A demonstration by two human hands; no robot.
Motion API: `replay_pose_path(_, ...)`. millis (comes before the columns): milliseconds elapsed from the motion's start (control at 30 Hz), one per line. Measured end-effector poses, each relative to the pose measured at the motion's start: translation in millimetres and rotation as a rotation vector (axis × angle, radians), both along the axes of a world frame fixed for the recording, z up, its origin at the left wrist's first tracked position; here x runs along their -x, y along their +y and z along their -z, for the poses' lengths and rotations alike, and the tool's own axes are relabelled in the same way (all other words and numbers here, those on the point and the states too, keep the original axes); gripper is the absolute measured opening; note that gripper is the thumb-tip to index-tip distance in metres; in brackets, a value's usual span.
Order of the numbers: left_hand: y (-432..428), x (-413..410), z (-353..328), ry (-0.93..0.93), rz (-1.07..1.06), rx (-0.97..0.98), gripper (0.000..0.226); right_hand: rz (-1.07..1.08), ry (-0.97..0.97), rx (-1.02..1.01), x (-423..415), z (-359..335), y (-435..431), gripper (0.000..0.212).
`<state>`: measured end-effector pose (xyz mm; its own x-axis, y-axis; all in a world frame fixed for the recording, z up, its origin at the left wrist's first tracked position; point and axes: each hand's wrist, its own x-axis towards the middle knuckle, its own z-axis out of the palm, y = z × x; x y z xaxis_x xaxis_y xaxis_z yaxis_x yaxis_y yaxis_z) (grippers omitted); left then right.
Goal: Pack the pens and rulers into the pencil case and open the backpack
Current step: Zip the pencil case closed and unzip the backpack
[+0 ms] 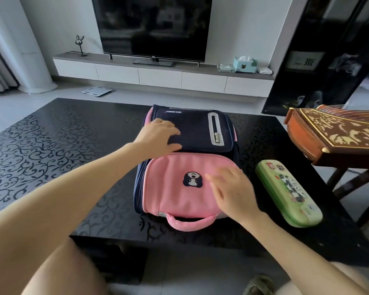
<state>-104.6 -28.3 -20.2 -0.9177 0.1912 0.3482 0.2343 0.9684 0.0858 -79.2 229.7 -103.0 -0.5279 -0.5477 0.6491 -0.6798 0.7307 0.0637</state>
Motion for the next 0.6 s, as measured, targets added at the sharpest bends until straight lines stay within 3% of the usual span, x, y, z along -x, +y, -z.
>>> replay_pose_path(67,5,-9,10,-0.099,-0.052,0.063,0.052,0.155,-0.036,0.185,2,-8,29,0.026)
replay_pose_path(133,7,-12,16,-0.139,-0.106,-0.006,0.055,0.488,-0.168,0.221,11,-11,66,0.043)
replay_pose_path(200,8,-13,17,-0.140,-0.111,-0.042,0.052,0.838,-0.459,0.041,26,-4,106,0.066)
replay_pose_path(267,11,-11,15,-0.146,-0.098,-0.040,0.048,1.004,-0.785,-0.128,36,6,139,0.098)
replay_pose_path(333,14,-11,12,-0.174,-0.090,-0.062,0.045,1.030,-1.005,-0.106,41,15,155,0.119)
replay_pose_path(400,19,-11,9,-0.209,-0.098,-0.078,0.042,1.010,-1.094,0.011,43,17,159,0.123)
replay_pose_path(500,23,-12,8,-0.215,-0.107,-0.006,0.032,0.991,-1.033,0.085,44,15,157,0.112)
replay_pose_path(600,21,-9,1,-0.089,-0.166,0.072,0.021,0.928,-0.994,0.248,38,8,152,0.101)
